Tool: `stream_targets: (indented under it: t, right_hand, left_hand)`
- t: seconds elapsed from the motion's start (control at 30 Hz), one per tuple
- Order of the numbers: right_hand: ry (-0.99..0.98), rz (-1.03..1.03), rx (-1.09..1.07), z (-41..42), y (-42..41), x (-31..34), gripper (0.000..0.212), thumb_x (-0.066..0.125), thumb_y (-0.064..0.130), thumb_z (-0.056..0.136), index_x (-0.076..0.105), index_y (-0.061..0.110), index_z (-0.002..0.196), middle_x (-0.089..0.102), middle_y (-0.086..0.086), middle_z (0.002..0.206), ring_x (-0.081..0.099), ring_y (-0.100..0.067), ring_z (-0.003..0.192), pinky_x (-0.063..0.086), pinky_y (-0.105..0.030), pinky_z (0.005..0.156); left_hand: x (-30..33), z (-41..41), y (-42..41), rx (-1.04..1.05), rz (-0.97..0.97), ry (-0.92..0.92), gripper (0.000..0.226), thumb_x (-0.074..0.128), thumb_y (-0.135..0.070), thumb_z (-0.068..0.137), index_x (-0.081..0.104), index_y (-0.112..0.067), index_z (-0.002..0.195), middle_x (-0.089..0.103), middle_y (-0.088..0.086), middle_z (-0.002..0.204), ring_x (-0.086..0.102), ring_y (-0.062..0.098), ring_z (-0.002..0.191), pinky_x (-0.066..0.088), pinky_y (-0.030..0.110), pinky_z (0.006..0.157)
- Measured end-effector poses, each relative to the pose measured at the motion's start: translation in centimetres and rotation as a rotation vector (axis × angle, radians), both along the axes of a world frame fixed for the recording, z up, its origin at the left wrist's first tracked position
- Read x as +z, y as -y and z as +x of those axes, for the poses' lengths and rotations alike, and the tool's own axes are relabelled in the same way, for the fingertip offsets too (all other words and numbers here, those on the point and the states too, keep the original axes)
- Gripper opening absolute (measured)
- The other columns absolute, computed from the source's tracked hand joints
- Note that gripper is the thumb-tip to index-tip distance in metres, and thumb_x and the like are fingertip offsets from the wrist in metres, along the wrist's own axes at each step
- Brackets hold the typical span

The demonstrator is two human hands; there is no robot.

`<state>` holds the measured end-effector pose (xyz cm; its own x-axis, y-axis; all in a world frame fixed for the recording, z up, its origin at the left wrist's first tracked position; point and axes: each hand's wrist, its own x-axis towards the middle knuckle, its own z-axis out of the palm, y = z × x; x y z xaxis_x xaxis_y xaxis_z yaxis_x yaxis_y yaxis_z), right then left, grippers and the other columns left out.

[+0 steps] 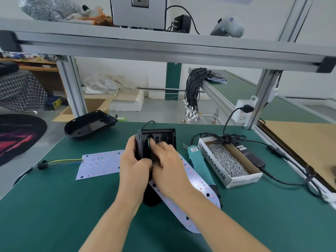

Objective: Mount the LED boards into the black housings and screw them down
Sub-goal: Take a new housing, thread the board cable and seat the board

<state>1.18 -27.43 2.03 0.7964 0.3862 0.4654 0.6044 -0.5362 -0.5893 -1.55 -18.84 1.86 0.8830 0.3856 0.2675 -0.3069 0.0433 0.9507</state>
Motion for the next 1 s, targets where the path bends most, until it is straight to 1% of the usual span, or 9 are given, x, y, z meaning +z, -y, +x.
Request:
stream_targets:
  t: [0.13,0.27,0.37,0.43,0.53,0.63,0.77,0.9,1.0]
  right_hand:
    - [0.011,-0.245,-0.062,0.7,1.0,1.3,0.063,0.047,0.003,0.08,0.047,0.027,0.138,0.058,0.001,0.102,0.047,-0.02,0.1,0.024,-0.032,0.086]
    - [-0.049,-0.419,-0.163,2.3,2.0,3.3,0.031,0.054,0.014,0.076,0.061,0.026,0.104,0.067,0.002,0.095,0.057,-0.022,0.098,0.02,-0.036,0.077]
    - [-0.063,-0.477,-0.101,3.0,3.1,4.0,0.039,0.051,0.012,0.08,0.059,0.03,0.114,0.066,0.004,0.101,0.054,-0.019,0.104,0.023,-0.036,0.085]
    - [-0.036,-0.37,0.032,2.3,3.9,3.5,0.06,0.049,0.003,0.082,0.049,0.031,0.135,0.06,0.002,0.112,0.049,-0.017,0.112,0.023,-0.033,0.096]
    - [-0.029,0.171,0.213,1.2,6.2,3.5,0.047,0.049,-0.003,0.088,0.06,0.022,0.127,0.057,0.003,0.121,0.049,-0.002,0.114,0.032,-0.015,0.097]
    - [-0.274,0.612,0.028,4.2,9.2,4.1,0.041,0.046,-0.007,0.09,0.065,0.021,0.114,0.062,0.007,0.106,0.057,-0.003,0.099,0.041,-0.015,0.084]
    - [-0.774,0.285,-0.069,7.1,8.4,1.7,0.035,0.05,0.002,0.094,0.056,0.01,0.127,0.061,-0.007,0.104,0.058,-0.018,0.092,0.049,-0.023,0.076]
    - [-1.291,0.434,0.085,7.1,3.5,-0.3,0.048,0.048,0.028,0.101,0.042,0.0,0.139,0.057,-0.024,0.128,0.058,-0.035,0.116,0.043,-0.045,0.104]
    - [-1.355,0.539,0.357,6.6,0.9,0.8,0.044,0.038,0.033,0.102,0.073,0.008,0.093,0.071,-0.013,0.096,0.068,-0.022,0.089,0.053,-0.035,0.087]
  left_hand:
    - [0.1,0.0,-0.2,0.017,0.114,0.0,0.054,0.041,0.001,0.051,0.061,-0.032,0.089,0.059,-0.011,0.067,0.05,0.012,0.064,0.043,0.025,0.057]
    - [0.8,0.6,1.2,0.014,0.373,-0.032,0.054,0.041,-0.004,0.051,0.057,-0.03,0.095,0.057,-0.01,0.069,0.051,0.023,0.071,0.042,0.032,0.059]
    - [1.1,1.3,2.1,0.006,0.261,-0.086,0.048,0.042,0.002,0.056,0.06,-0.028,0.089,0.057,-0.01,0.064,0.049,0.022,0.066,0.04,0.033,0.058]
    - [1.2,1.6,1.4,0.051,-0.007,-0.147,0.046,0.04,0.015,0.061,0.06,-0.021,0.079,0.058,-0.002,0.063,0.048,0.021,0.066,0.039,0.032,0.058]
    - [0.5,1.6,-1.3,0.089,-0.217,-0.271,0.038,0.035,0.02,0.058,0.053,-0.011,0.068,0.051,0.008,0.063,0.043,0.025,0.067,0.033,0.031,0.058]
    - [0.4,0.5,-3.5,0.037,-0.295,-0.303,0.037,0.03,0.02,0.056,0.052,-0.007,0.068,0.051,0.009,0.059,0.048,0.024,0.051,0.041,0.027,0.051]
    - [0.5,-0.9,-4.2,-0.062,-0.388,-0.299,0.037,0.032,0.016,0.052,0.053,-0.006,0.074,0.058,0.007,0.056,0.054,0.023,0.043,0.047,0.027,0.048]
    - [1.1,-1.2,-4.1,-0.069,-0.367,-0.306,0.033,0.035,0.014,0.051,0.05,-0.008,0.071,0.052,0.008,0.06,0.049,0.023,0.047,0.041,0.028,0.055]
    - [1.7,-1.5,-3.6,-0.147,-0.346,-0.296,0.037,0.036,0.014,0.048,0.055,-0.007,0.073,0.056,0.011,0.064,0.052,0.025,0.05,0.043,0.027,0.052]
